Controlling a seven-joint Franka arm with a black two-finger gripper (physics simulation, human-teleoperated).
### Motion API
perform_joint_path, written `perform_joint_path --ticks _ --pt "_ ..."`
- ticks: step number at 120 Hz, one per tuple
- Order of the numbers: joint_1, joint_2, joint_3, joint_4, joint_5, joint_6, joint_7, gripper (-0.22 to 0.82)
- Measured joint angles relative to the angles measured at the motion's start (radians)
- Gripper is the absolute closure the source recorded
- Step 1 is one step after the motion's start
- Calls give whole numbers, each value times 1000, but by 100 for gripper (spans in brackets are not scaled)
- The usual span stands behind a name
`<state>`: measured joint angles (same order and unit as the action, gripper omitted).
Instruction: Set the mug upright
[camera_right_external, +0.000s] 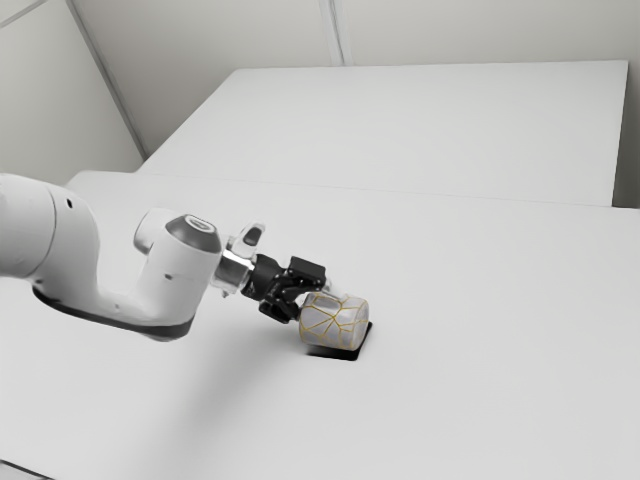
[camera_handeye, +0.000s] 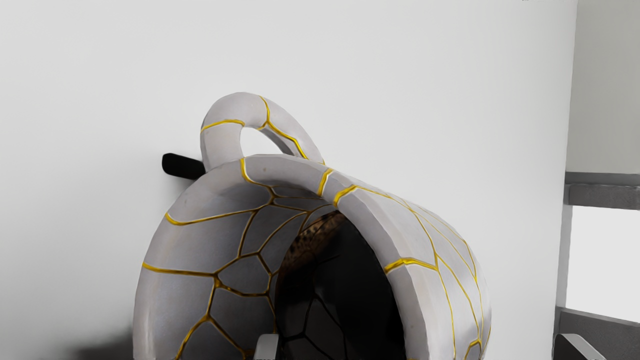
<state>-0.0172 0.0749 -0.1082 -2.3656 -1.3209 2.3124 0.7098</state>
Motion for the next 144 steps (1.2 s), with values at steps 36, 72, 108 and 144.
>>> perform_joint_path --ticks 36,72,108,144 --pt "2 -9 -6 -12 -113 -23 152 55" --pt "-7 -82 -28 -14 -114 -10 242 74" --pt "1 -141 -40 126 334 -33 155 77" --pt "6 -178 -41 246 1016 -245 -153 78"
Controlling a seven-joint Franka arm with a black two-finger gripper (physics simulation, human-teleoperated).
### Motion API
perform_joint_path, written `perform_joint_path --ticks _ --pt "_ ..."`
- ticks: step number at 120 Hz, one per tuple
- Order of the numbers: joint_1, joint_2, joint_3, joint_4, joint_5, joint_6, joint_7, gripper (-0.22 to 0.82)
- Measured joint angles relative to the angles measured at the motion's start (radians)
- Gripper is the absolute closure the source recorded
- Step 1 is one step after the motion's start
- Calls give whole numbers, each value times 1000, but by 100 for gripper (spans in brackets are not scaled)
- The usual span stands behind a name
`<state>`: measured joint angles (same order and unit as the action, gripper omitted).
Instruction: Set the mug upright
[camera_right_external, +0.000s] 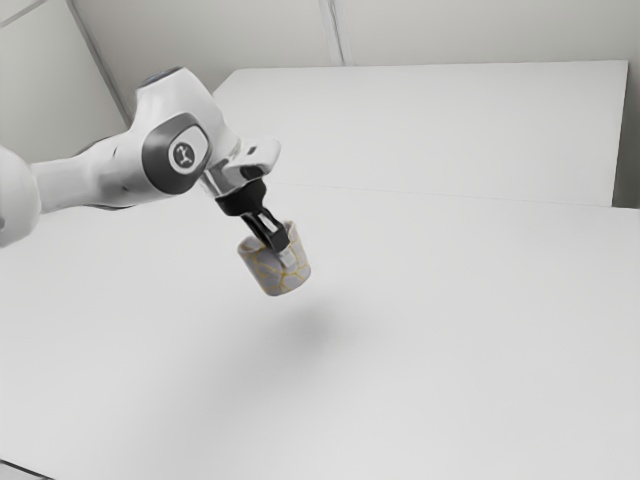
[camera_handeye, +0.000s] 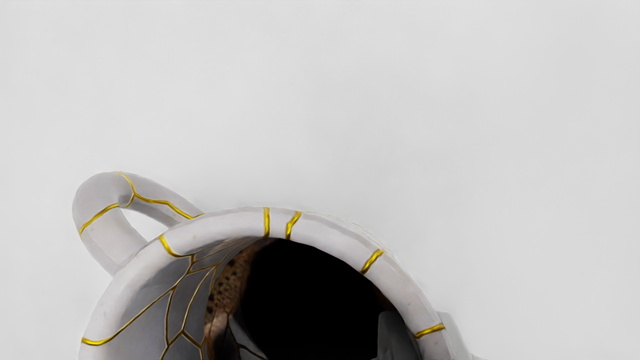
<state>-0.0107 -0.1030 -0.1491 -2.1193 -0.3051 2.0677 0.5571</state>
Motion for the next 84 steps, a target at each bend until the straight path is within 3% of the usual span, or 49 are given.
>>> perform_joint_path --ticks 21,36,84 --pt "0 -44 -5 -45 222 -59 -165 78" --pt "-1 -96 -10 -150 318 -20 -262 78" --pt "16 -160 -11 -439 467 404 -483 78"
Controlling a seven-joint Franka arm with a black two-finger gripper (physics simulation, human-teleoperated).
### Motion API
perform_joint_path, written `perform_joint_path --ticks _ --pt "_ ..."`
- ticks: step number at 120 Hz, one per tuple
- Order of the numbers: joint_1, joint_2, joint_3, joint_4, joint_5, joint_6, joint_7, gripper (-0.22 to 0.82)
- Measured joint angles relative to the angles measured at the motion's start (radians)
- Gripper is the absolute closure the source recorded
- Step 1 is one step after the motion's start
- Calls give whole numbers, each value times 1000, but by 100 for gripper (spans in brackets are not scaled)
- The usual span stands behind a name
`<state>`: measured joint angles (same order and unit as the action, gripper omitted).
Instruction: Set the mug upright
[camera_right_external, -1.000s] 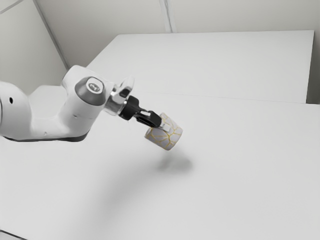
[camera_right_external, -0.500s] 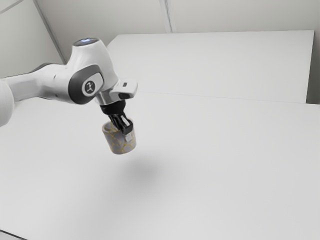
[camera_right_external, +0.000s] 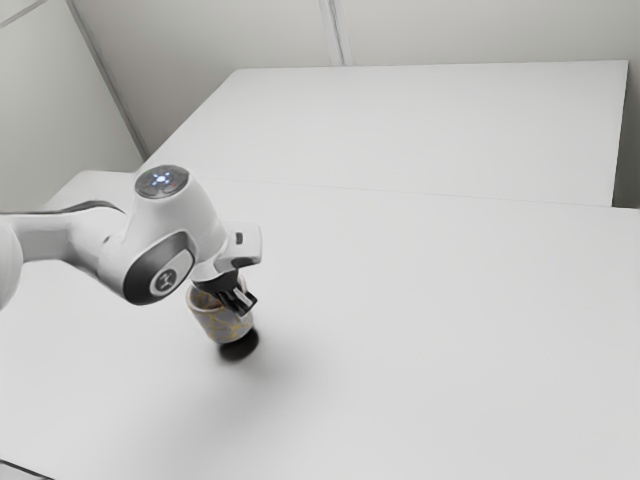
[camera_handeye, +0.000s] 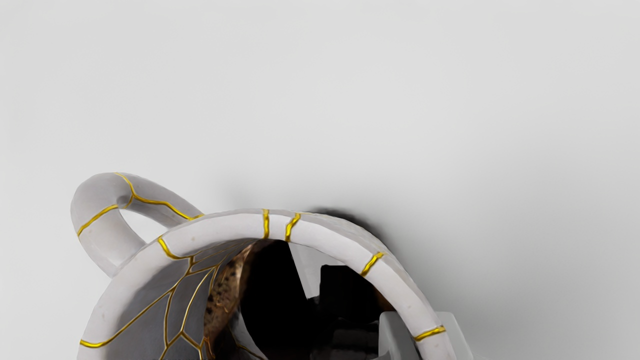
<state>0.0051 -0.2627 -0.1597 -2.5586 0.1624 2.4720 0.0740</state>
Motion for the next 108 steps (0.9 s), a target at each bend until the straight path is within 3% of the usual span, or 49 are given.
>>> perform_joint_path --ticks 34,92,99,108 --pt "9 6 0 -75 36 200 -90 78" --pt "24 97 -1 -76 33 261 -158 78" --pt "24 100 0 -76 32 261 -162 73" --pt "24 99 0 -76 27 259 -163 57"
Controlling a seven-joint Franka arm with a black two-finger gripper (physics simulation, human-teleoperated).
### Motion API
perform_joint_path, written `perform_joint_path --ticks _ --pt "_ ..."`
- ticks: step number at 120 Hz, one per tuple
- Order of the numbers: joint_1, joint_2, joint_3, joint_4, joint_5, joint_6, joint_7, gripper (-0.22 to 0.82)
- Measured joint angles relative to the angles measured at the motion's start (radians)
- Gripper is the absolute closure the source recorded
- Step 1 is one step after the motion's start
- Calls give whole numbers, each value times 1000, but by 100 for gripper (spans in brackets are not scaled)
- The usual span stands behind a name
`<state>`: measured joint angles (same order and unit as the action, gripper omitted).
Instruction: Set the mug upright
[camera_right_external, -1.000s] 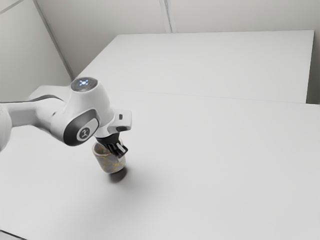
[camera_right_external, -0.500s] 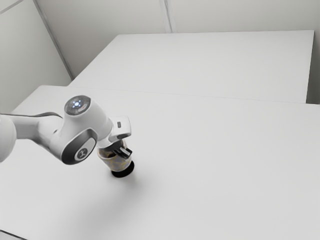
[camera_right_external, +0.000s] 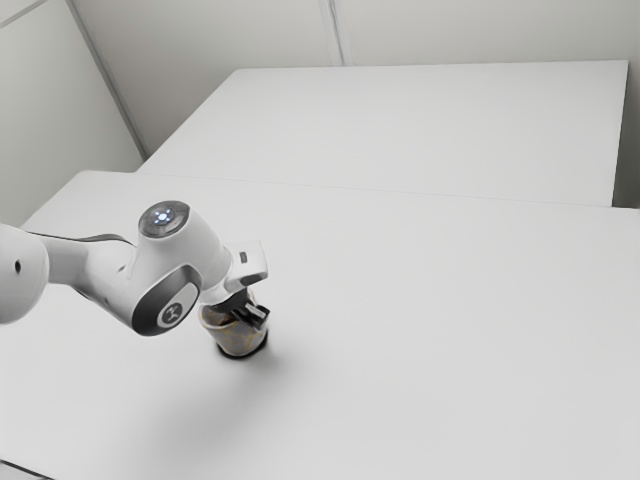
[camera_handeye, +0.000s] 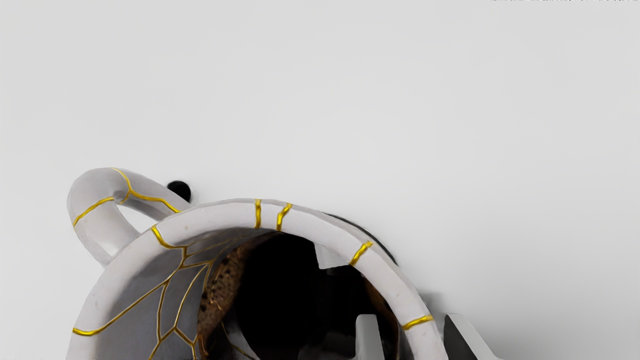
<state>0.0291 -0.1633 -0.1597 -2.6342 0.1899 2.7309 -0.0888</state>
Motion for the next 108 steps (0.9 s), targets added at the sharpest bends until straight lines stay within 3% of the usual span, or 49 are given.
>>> perform_joint_path --ticks 17,38,66,108 --pt "-1 -27 -1 19 -6 -21 0 30" --pt "-8 -56 -1 154 -51 -179 0 13" --pt "-4 -22 -1 409 -154 -517 -1 4" --pt "-9 87 -3 782 -185 -922 -2 1"
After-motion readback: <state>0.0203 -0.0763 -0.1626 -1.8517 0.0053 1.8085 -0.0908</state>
